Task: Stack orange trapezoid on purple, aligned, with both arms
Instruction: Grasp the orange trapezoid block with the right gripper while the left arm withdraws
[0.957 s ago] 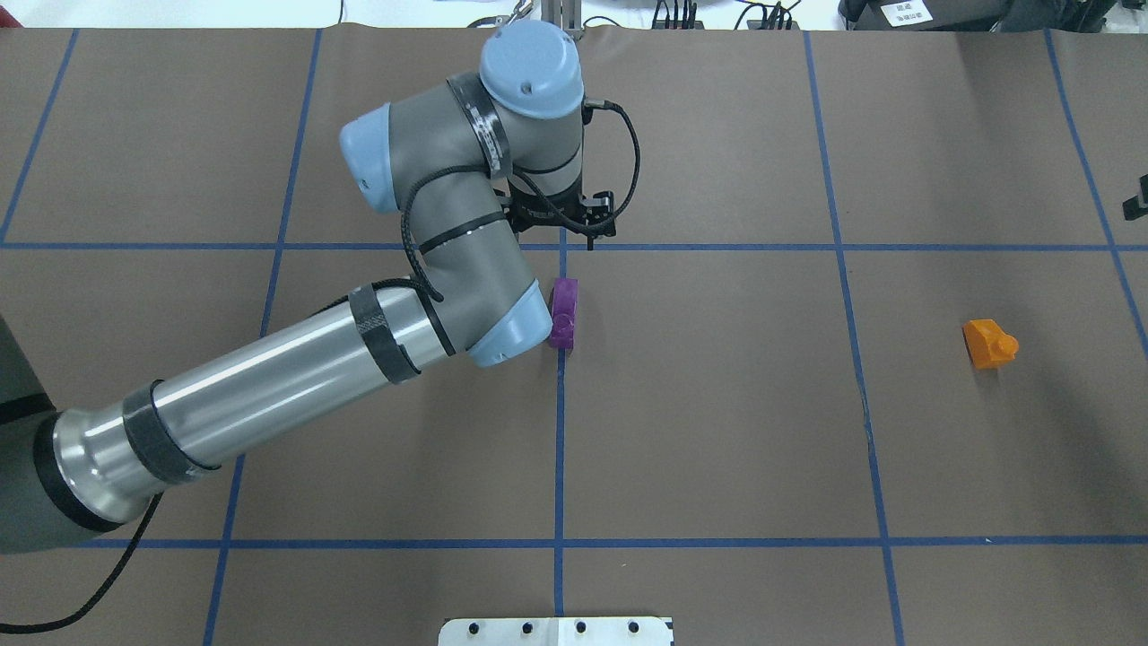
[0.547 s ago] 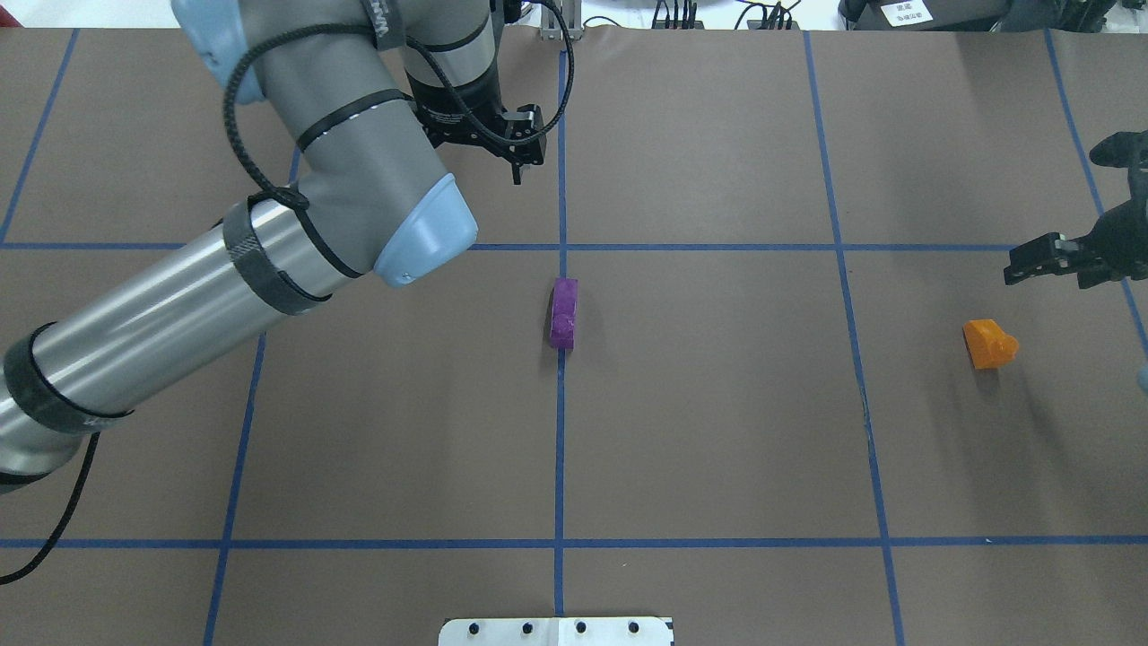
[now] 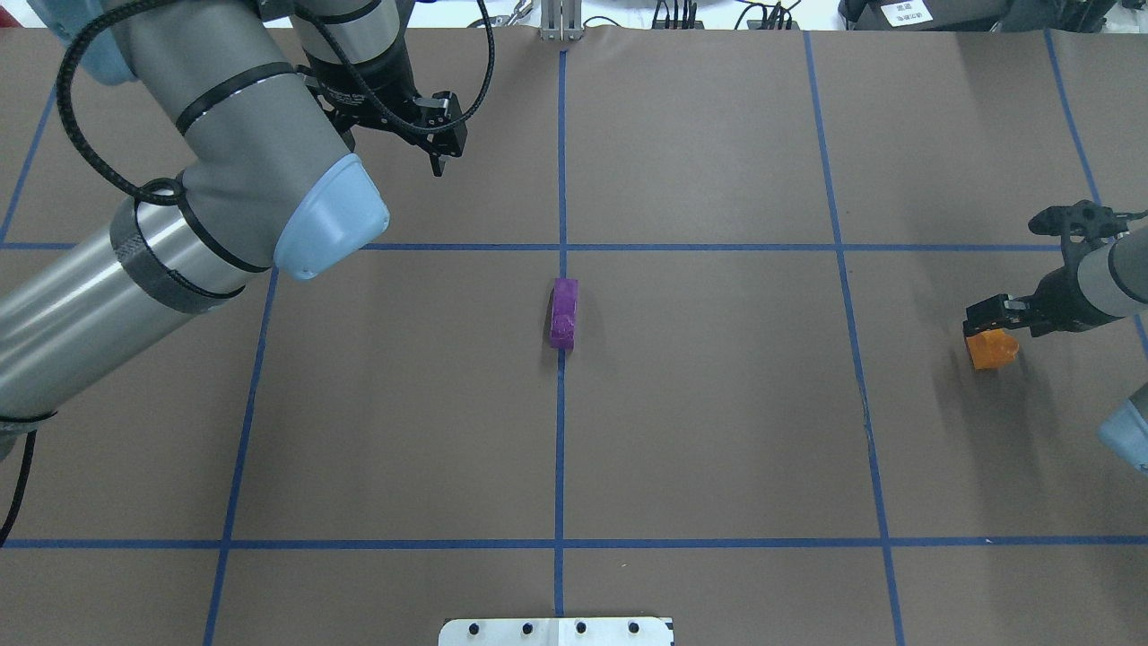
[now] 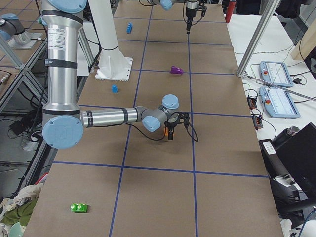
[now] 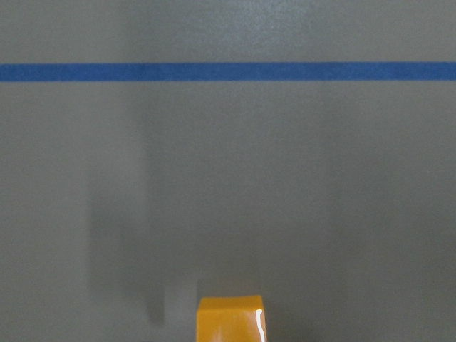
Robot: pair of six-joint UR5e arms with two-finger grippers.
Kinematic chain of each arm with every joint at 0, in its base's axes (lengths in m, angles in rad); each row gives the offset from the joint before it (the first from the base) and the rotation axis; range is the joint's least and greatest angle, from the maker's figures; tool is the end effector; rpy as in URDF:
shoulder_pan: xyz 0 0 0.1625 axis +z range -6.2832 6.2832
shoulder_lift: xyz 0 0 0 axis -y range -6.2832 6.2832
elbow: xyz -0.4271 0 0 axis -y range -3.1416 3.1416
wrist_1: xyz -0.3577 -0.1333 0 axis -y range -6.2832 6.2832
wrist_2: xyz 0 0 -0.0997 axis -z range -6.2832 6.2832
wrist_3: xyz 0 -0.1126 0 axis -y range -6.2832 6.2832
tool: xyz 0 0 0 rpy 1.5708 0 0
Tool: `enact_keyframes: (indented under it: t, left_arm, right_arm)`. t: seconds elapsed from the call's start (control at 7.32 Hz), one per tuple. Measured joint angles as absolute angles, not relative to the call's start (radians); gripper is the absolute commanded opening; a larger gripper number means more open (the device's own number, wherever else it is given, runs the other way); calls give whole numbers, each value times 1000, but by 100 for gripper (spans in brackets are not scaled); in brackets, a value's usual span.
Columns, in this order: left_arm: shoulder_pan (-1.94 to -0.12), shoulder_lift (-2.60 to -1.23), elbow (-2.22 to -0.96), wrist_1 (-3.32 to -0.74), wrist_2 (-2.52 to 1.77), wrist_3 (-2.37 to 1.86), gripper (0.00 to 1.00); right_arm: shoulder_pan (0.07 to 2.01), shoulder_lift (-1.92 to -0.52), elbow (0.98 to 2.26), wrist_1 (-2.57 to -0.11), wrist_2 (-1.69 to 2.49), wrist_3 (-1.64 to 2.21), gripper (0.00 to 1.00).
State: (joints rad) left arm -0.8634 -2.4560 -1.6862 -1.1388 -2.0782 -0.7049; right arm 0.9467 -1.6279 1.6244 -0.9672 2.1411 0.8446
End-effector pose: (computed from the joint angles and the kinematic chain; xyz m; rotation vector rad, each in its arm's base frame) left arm 0.3696 -0.5532 0.1610 0.1030 0.7365 0.1466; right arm -0.2153 -0.4231 0.6121 0.0626 -0.8004 0.0375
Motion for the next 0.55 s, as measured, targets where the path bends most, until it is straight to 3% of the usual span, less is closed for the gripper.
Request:
enact_keyframes:
  t: [0.55]
  left_arm:
    - [-866,-2434,-1702,-1145,-2080,-703,100]
  right_arm:
    - [930,-1633,1626,-971,2152,854,99]
